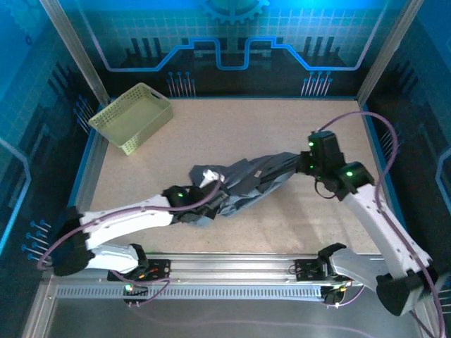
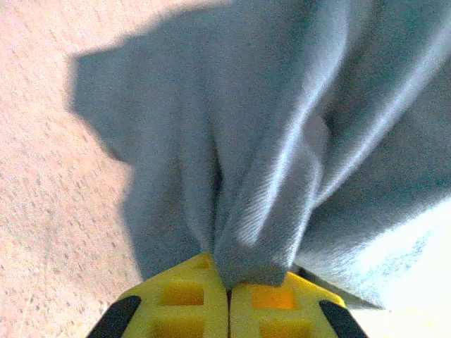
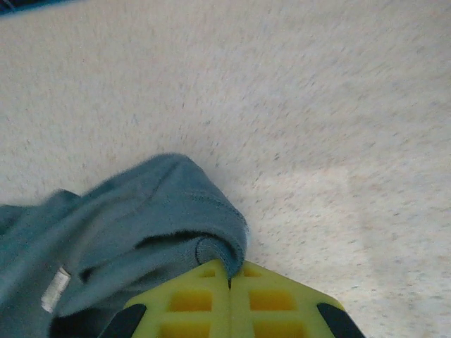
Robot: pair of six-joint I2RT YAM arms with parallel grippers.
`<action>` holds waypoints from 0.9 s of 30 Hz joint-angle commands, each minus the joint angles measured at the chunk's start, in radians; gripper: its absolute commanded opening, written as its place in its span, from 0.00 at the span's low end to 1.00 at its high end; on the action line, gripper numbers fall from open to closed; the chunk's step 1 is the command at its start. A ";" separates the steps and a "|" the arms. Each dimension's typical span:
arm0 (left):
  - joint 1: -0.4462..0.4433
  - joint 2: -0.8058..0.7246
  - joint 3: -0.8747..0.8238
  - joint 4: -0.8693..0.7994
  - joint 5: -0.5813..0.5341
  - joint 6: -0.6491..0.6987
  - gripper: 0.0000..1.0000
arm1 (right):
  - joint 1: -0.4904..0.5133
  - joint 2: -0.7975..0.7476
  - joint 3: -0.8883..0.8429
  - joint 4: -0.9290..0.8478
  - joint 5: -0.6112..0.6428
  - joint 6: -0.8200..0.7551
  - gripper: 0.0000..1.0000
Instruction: Fold the inside-out t-shirt
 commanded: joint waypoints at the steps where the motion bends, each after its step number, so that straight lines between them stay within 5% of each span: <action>1: 0.095 -0.136 0.085 0.124 0.136 0.119 0.01 | -0.024 -0.091 0.142 -0.100 0.048 -0.045 0.00; 5: 0.234 -0.164 0.154 0.210 0.288 0.169 0.03 | -0.022 -0.130 0.275 -0.152 0.024 -0.049 0.00; 11: 0.411 0.051 0.231 0.131 0.475 0.178 0.07 | -0.007 -0.058 0.224 -0.132 -0.066 -0.007 0.00; 14: 0.467 0.215 0.287 0.046 0.444 0.151 0.27 | -0.006 0.038 0.147 -0.078 -0.062 0.005 0.00; 15: 0.472 0.278 0.326 -0.007 0.407 0.148 0.40 | -0.006 0.082 0.135 -0.062 -0.062 0.009 0.00; 18: 0.459 0.399 0.431 -0.139 0.288 0.131 0.59 | -0.011 0.219 0.143 -0.032 -0.060 0.014 0.00; 21: 0.379 0.341 0.406 -0.138 0.153 0.130 0.80 | -0.012 0.304 0.173 -0.007 -0.063 0.010 0.00; 27: 0.119 0.192 0.271 -0.069 0.173 0.097 0.89 | -0.023 0.331 0.163 0.031 -0.055 -0.001 0.00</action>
